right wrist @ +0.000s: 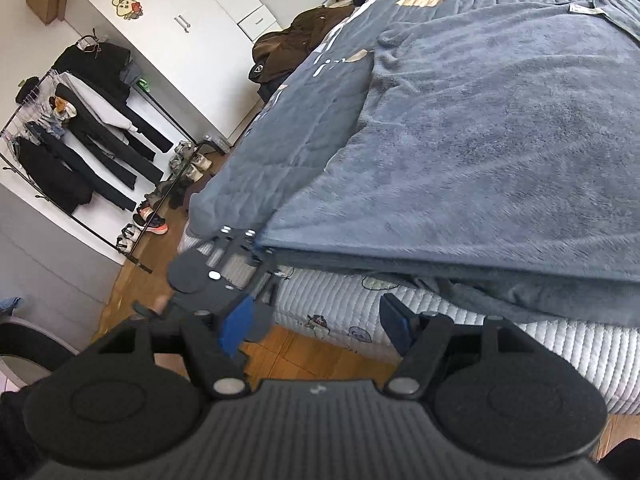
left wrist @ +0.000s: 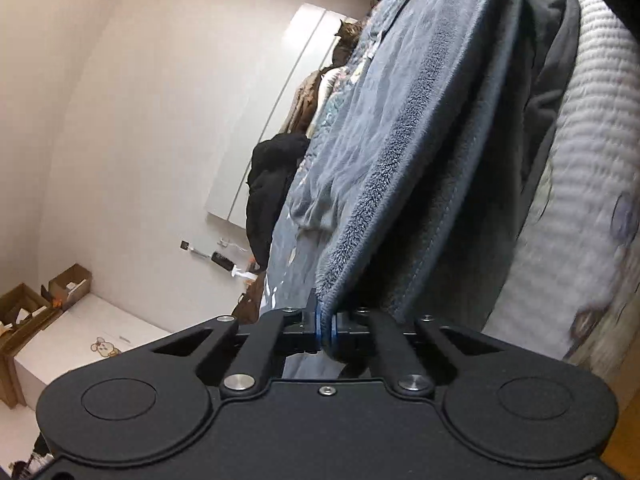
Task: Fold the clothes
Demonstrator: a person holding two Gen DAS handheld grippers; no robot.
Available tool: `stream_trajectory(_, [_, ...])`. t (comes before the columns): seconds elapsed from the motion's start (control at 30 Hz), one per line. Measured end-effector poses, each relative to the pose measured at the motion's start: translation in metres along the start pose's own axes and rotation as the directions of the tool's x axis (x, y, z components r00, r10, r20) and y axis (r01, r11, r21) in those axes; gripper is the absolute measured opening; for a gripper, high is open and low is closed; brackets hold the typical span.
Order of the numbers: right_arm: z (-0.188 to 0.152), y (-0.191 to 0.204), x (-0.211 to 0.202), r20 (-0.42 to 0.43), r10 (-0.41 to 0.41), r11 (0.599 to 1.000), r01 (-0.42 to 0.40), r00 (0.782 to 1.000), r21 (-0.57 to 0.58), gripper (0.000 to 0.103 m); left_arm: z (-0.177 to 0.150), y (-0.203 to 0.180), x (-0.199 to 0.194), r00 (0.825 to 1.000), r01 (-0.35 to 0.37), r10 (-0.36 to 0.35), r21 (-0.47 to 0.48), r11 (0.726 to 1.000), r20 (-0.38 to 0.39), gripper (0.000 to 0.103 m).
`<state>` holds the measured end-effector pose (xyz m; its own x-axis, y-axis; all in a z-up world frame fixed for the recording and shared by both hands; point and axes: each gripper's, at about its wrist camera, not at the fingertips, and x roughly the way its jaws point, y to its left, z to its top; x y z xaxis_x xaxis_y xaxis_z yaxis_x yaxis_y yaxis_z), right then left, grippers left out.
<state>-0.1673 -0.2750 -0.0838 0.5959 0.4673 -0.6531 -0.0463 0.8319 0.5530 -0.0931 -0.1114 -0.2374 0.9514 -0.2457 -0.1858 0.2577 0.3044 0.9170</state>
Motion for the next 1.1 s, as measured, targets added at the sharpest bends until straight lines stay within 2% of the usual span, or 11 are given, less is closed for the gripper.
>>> stream_trajectory(0.2, [0.003, -0.005, -0.001, -0.005, 0.005, 1.000, -0.005, 1.000, 0.012, 0.069, -0.016, 0.016, 0.006, 0.999, 0.021, -0.020, 0.018, 1.000, -0.038, 0.004])
stream_trajectory(0.43, [0.006, -0.009, -0.007, 0.011, -0.003, 1.000, 0.003, 1.000, 0.017, 0.069, -0.036, 0.032, 0.017, 0.995, 0.009, -0.007, 0.013, 1.000, -0.097, 0.004])
stream_trajectory(0.57, [0.005, -0.008, -0.009, 0.012, 0.003, 1.000, -0.003, 1.000, 0.010, 0.069, -0.039, 0.024, 0.033, 0.988, 0.077, -0.073, 0.021, 0.997, -0.138, 0.004])
stream_trajectory(0.67, [0.005, -0.006, -0.011, 0.011, 0.013, 1.000, -0.013, 1.000, 0.002, 0.069, -0.039, 0.005, 0.029, 0.978, 0.126, -0.118, 0.031, 0.992, -0.174, 0.009])
stream_trajectory(0.73, [0.004, -0.007, -0.013, 0.012, 0.016, 1.000, -0.016, 1.000, 0.000, 0.069, -0.039, -0.007, 0.021, 0.972, 0.140, -0.127, 0.056, 0.989, -0.200, 0.018])
stream_trajectory(0.8, [0.005, -0.009, -0.018, 0.020, 0.009, 1.000, -0.009, 1.000, 0.003, 0.069, -0.045, -0.010, 0.007, 0.970, 0.139, -0.124, 0.057, 0.989, -0.207, 0.048])
stream_trajectory(0.83, [0.005, -0.012, -0.021, 0.026, 0.005, 1.000, -0.005, 1.000, 0.009, 0.069, -0.048, -0.011, 0.000, 0.971, 0.135, -0.120, 0.059, 0.989, -0.207, 0.049])
stream_trajectory(0.9, [0.003, -0.020, -0.029, 0.039, -0.005, 1.000, 0.004, 0.999, 0.025, 0.069, -0.057, -0.010, -0.014, 0.965, 0.143, -0.126, 0.061, 0.988, -0.231, 0.065])
stream_trajectory(0.97, [0.001, -0.029, -0.037, 0.053, -0.016, 0.999, 0.013, 0.998, 0.049, 0.069, -0.066, -0.005, -0.026, 0.965, 0.142, -0.125, 0.059, 0.988, -0.231, 0.065])
stream_trajectory(1.1, [-0.004, -0.046, -0.046, 0.073, -0.035, 0.994, 0.027, 0.997, 0.101, 0.069, -0.067, 0.002, -0.047, 0.979, 0.112, -0.098, 0.069, 0.991, -0.180, 0.065])
